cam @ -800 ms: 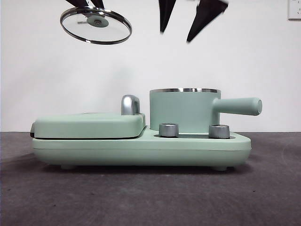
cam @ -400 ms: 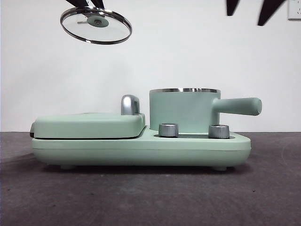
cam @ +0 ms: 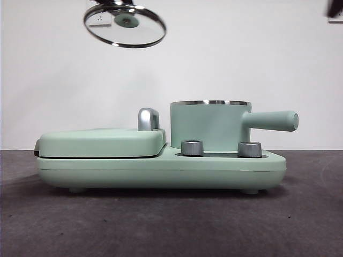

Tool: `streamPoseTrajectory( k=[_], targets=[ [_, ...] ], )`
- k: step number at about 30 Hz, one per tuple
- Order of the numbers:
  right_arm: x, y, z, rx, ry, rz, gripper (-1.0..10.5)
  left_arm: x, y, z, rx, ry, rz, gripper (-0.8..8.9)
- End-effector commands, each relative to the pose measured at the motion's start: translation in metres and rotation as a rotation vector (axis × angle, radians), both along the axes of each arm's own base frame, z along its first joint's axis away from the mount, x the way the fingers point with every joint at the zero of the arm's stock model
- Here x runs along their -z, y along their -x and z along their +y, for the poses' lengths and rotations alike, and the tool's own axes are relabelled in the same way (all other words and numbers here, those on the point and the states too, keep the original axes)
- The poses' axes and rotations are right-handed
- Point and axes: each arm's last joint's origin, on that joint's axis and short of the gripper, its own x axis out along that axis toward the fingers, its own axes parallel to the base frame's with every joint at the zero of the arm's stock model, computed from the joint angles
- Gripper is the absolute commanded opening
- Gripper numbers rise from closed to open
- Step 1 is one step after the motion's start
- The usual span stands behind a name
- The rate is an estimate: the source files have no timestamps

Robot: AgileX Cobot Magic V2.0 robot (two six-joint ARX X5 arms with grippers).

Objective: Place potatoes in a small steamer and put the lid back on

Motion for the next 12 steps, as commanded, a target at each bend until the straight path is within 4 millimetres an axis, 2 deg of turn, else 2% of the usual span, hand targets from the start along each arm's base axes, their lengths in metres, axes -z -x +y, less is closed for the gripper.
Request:
streamPoseTrajectory(
  k=[1,7,12],
  targets=[
    [-0.003,0.015,-0.008,0.009,-0.058,-0.065,3.5,-0.008,0.001,-0.014,0.04,0.025,-0.059,0.15],
    [-0.008,0.038,-0.022,0.008,-0.123,-0.177,3.5,0.005,0.002,-0.049,0.141,0.0,-0.061,0.15],
    [-0.01,0.046,-0.026,0.007,-0.144,-0.211,3.5,0.022,-0.002,-0.081,0.219,-0.022,-0.066,0.15]
  ],
)
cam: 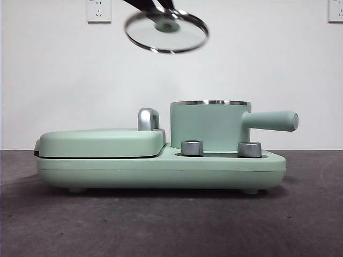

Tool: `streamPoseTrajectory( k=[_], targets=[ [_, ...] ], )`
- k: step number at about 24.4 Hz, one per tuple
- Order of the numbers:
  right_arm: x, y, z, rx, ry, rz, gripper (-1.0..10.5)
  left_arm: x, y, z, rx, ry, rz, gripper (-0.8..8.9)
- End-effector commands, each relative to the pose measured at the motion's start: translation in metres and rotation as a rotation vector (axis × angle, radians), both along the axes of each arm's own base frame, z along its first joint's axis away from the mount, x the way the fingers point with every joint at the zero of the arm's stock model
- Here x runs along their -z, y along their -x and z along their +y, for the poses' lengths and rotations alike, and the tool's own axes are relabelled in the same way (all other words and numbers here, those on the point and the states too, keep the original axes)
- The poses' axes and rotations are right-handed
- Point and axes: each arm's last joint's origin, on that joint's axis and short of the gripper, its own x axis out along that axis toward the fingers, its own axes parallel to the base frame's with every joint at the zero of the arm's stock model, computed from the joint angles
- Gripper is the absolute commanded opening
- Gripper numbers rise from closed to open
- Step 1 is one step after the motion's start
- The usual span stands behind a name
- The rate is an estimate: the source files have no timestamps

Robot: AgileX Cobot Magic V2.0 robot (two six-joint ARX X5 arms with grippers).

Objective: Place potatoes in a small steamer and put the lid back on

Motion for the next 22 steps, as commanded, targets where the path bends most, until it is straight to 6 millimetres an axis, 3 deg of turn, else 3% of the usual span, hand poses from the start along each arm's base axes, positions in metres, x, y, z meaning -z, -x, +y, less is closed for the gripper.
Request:
streamPoseTrajectory(
  k=[1,9,18,22],
  targets=[
    [-0.002,0.001,0.0,-0.002,-0.014,-0.007,3.5,0.0,-0.004,-0.019,0.057,0.01,-0.071,0.15],
    [-0.002,0.001,0.0,-0.001,-0.013,-0.005,3.5,0.025,-0.018,-0.048,0.1,0.012,-0.087,0.15],
    [-0.002,0.001,0.0,-0.001,-0.012,-0.004,3.5,0.055,-0.034,-0.06,0.105,-0.019,-0.025,0.15],
    [-0.001,0.001,0.0,-0.002,-0.011,-0.002,3.5,0.057,-0.036,-0.062,0.13,0.002,-0.018,0.15]
  ],
)
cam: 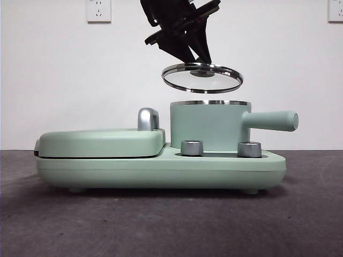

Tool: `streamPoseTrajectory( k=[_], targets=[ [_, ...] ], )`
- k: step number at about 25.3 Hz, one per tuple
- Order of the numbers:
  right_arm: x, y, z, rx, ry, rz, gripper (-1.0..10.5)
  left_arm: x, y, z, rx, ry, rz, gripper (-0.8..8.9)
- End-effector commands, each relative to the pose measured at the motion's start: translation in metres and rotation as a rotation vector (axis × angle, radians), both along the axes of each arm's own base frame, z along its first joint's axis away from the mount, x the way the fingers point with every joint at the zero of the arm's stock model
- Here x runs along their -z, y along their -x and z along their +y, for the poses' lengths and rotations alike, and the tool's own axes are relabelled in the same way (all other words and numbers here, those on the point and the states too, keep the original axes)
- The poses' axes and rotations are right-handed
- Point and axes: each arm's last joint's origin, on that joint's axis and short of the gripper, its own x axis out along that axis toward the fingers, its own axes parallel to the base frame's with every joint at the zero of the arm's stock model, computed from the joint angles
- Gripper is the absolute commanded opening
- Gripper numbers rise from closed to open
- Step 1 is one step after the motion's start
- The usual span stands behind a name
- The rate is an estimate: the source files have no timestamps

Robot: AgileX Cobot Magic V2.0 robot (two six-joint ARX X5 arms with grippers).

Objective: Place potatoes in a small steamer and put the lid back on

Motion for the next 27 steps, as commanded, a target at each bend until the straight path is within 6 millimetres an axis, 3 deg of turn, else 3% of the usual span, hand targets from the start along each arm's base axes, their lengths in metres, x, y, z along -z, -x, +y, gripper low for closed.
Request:
streamPoseTrajectory(
  k=[1,12,22,27],
  targets=[
    [-0.001,0.0,0.0,0.0,-0.008,0.005,3.5,-0.008,-0.002,-0.007,0.03,0.049,-0.046,0.15],
    [0.0,0.0,0.0,0.0,-0.003,0.013,3.5,-0.001,-0.009,-0.01,0.07,0.053,-0.063,0.15],
    [0.0,0.0,0.0,0.0,-0.003,0.013,3.5,0.028,-0.021,-0.018,0.067,0.019,-0.006,0.15],
    [0.0,0.0,0.0,0.0,-0.003,0.013,3.5,0.03,-0.022,-0.018,0.068,0.017,-0.005,0.15]
  ],
)
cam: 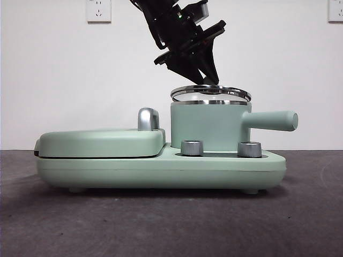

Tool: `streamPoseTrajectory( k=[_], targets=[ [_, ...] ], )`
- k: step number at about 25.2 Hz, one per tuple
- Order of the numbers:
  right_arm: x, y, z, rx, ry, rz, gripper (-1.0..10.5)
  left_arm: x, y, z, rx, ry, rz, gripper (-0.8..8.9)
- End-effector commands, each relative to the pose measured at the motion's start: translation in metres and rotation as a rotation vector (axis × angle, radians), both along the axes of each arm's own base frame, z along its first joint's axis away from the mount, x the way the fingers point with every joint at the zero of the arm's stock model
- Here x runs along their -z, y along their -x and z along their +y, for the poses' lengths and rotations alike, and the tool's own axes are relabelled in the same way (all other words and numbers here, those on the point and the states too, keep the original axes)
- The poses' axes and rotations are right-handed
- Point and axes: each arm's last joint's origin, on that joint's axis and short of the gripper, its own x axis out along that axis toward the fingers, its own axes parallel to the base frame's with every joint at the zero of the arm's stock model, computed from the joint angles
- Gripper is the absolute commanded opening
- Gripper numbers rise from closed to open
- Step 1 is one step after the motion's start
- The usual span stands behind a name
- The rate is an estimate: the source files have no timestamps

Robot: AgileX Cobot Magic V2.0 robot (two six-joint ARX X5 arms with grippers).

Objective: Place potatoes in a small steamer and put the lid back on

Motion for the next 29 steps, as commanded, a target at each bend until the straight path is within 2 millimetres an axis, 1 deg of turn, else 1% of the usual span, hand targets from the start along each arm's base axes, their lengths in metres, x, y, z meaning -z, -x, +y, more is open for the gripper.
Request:
streamPoseTrajectory(
  k=[1,9,15,20,23,26,29],
  targets=[
    [-0.002,0.0,0.001,0.0,-0.011,-0.001,3.5,-0.003,-0.004,-0.006,0.015,0.022,-0.035,0.15],
    [-0.002,0.0,0.001,0.0,-0.011,0.0,3.5,-0.002,-0.006,-0.007,0.016,0.033,-0.052,0.15],
    [-0.002,0.0,0.001,0.0,-0.011,0.0,3.5,0.008,-0.008,-0.011,0.018,0.016,-0.026,0.15],
    [-0.002,0.0,0.001,0.0,-0.011,-0.001,3.5,0.012,-0.006,-0.012,0.024,-0.006,0.002,0.15],
    [-0.002,0.0,0.001,0.0,-0.011,-0.001,3.5,0.015,-0.005,-0.011,0.071,-0.052,-0.017,0.15],
    [-0.002,0.0,0.001,0.0,-0.011,-0.001,3.5,0.024,-0.004,-0.013,0.142,-0.118,-0.033,0.15],
    [-0.002,0.0,0.001,0.0,-0.012,-0.001,3.5,0.027,-0.003,-0.015,0.202,-0.1,-0.023,0.15]
  ],
)
